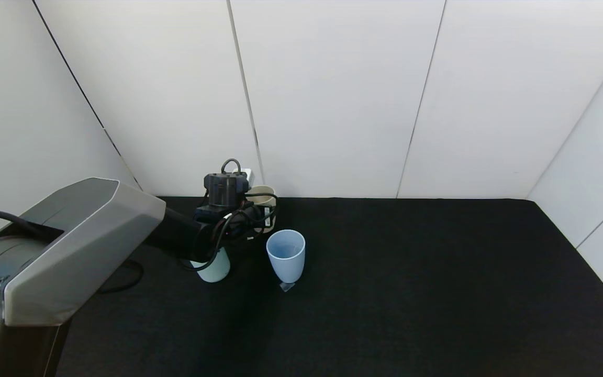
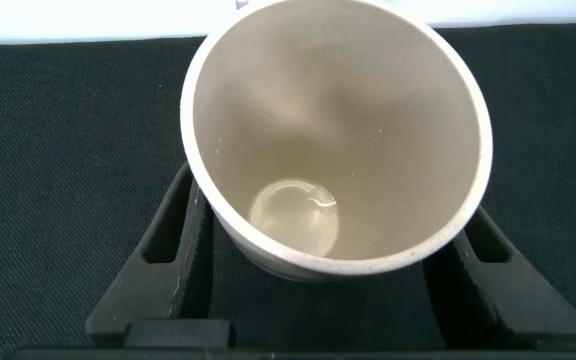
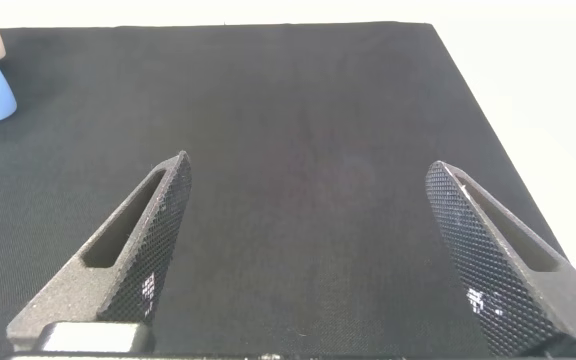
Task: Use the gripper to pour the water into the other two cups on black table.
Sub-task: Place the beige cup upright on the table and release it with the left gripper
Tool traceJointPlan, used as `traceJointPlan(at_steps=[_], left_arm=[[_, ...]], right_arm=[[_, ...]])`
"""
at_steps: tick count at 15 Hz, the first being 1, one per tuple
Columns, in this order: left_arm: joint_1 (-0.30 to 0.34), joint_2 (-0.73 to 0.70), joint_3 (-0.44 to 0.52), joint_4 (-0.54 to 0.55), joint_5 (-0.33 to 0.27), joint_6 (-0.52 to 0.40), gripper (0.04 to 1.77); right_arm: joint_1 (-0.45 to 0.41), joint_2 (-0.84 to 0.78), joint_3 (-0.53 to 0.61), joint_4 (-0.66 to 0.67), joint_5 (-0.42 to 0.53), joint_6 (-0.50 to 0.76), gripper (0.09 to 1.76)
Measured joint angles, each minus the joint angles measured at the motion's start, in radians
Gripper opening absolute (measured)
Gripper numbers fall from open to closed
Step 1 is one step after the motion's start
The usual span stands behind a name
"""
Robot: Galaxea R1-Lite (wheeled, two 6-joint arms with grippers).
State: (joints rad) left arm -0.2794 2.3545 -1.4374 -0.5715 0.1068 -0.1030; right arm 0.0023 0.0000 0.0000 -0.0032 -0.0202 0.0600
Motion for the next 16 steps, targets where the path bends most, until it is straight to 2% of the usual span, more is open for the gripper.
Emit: traceJointPlan(at_steps=[8, 11, 16], left_arm=[[0.000, 0.016, 0.004, -0.001, 0.003, 0.002, 1.19], [0.000, 0.018, 0.004, -0.002, 0.002, 0.001, 1.38], [0.000, 0.014, 0.004, -0.002, -0.001, 0.001, 1.54]], right_arm=[[0.000, 0.000, 0.000, 0.000, 0.000, 0.000, 1.71], [0.000, 0.000, 0.000, 0.000, 0.000, 0.000, 1.71], [0.000, 0.000, 0.000, 0.000, 0.000, 0.000, 1.71]])
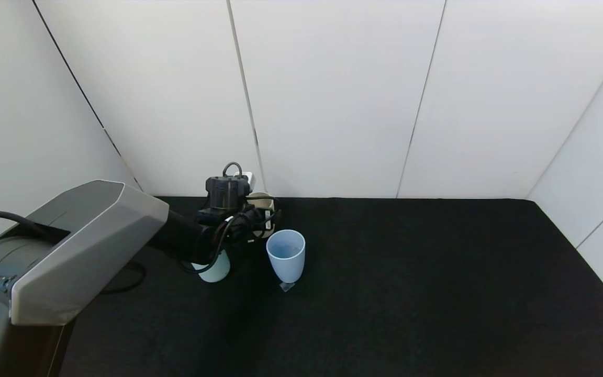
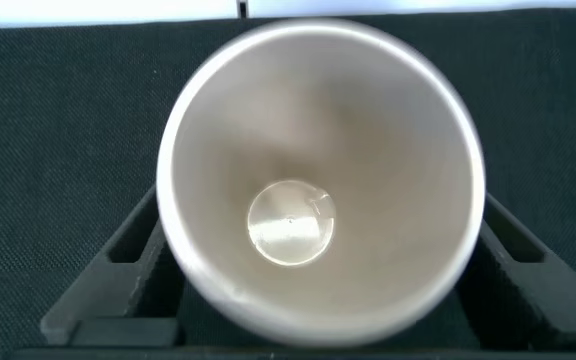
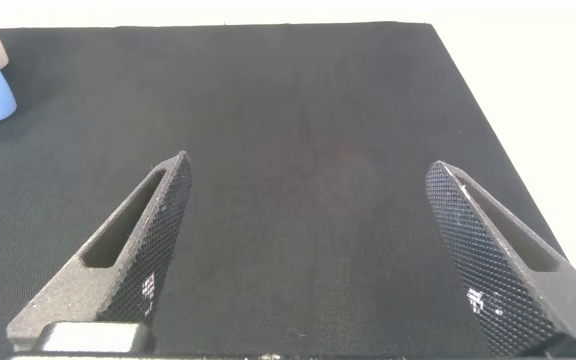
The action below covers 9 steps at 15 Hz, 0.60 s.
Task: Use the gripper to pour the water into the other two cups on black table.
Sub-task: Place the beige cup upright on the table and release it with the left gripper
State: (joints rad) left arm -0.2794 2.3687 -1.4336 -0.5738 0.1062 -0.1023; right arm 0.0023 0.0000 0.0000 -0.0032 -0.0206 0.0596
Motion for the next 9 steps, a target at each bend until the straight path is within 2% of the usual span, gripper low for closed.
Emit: traceJointPlan(at_steps=[9], left_arm=[[-0.002, -0.128, 0.023, 0.031, 0.010, 0.025, 1.66]], right_arm=[[0.000, 0.000, 0.000, 0.000, 0.001, 0.000, 1.71]])
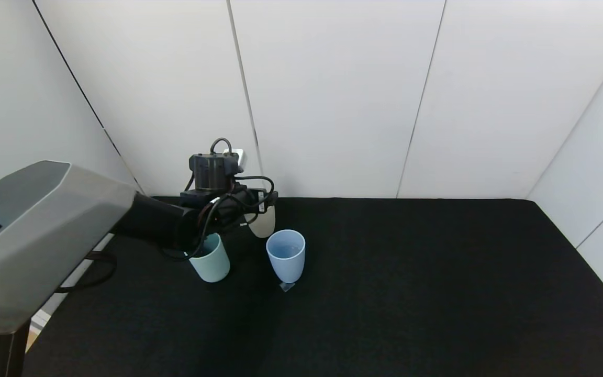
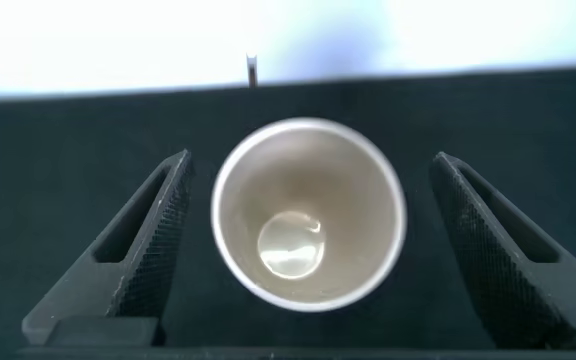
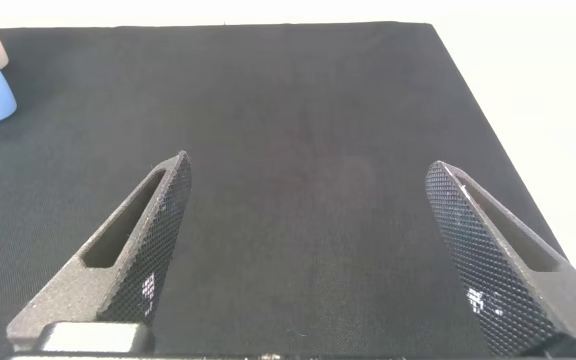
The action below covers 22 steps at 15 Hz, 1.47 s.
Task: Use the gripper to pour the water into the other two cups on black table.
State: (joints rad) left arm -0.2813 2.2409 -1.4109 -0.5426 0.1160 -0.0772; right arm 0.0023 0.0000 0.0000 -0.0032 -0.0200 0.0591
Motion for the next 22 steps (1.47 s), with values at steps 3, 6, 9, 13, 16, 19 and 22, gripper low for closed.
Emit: traceJointPlan(at_steps=[3, 6, 9, 13, 16, 19, 22], left_arm=[[-0.004, -0.092, 0.043, 0.011, -0.001, 0.018, 1.68], [-0.017, -0.211, 0.124, 0.011, 0.001, 0.026, 1.69], [-0.025, -0.359, 0.237, 0.009, 0.012, 0.040, 1.70], [-0.042, -0.581, 0.401, 0.011, 0.018, 0.043, 1.70], [-0.064, -0.766, 0.542, 0.021, 0.021, 0.044, 1.71], [-0.073, -0.943, 0.647, 0.062, 0.024, 0.043, 1.71], [-0.043, -1.109, 0.747, 0.091, 0.025, 0.048, 1.71]], right_arm=[[0.000, 0.000, 0.000, 0.000, 0.000, 0.001, 1.71], [0.000, 0.000, 0.000, -0.001, 0.000, 0.000, 1.71], [0.000, 0.000, 0.000, -0.001, 0.000, 0.000, 1.71], [0.000, 0.000, 0.000, -0.001, 0.000, 0.000, 1.71], [0.000, 0.000, 0.000, -0.001, 0.000, 0.000, 1.71], [0.000, 0.000, 0.000, -0.001, 0.000, 0.000, 1.71], [0.000, 0.000, 0.000, -0.001, 0.000, 0.001, 1.71]])
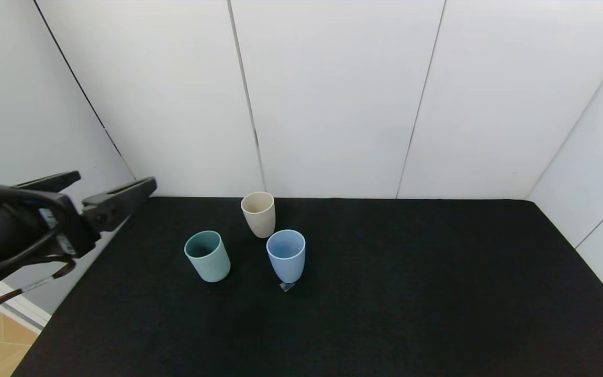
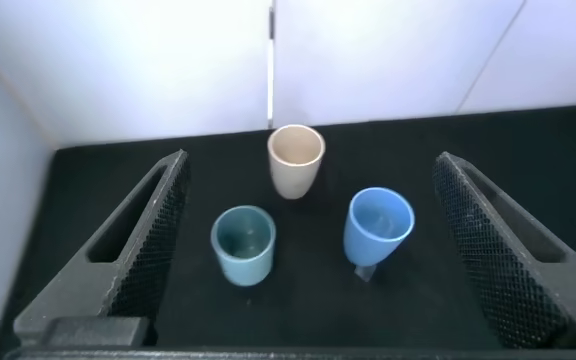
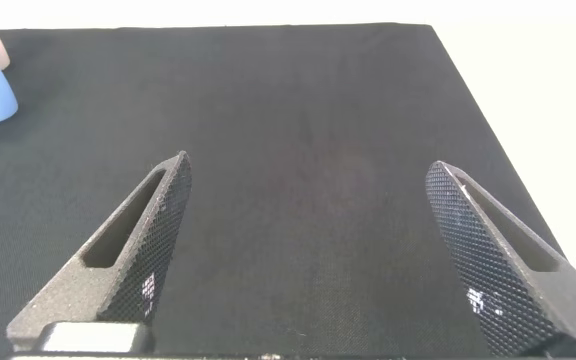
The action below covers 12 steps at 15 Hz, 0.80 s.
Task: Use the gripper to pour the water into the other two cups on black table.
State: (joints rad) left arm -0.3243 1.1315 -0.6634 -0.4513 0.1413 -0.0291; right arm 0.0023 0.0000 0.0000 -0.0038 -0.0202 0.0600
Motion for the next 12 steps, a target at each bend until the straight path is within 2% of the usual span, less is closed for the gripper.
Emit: traceJointPlan(at_steps=[3, 8, 12], left_arm=[[0.095, -0.152, 0.084, 0.049, -0.064, 0.022, 1.71], [0.204, -0.454, 0.205, 0.269, -0.186, 0.026, 1.72], [0.262, -0.687, 0.257, 0.409, -0.208, 0.027, 1.72]], right_arm=[[0.000, 0.000, 0.000, 0.000, 0.000, 0.000, 1.71], [0.000, 0.000, 0.000, 0.000, 0.000, 0.000, 1.71], [0.000, 0.000, 0.000, 0.000, 0.000, 0.000, 1.71]])
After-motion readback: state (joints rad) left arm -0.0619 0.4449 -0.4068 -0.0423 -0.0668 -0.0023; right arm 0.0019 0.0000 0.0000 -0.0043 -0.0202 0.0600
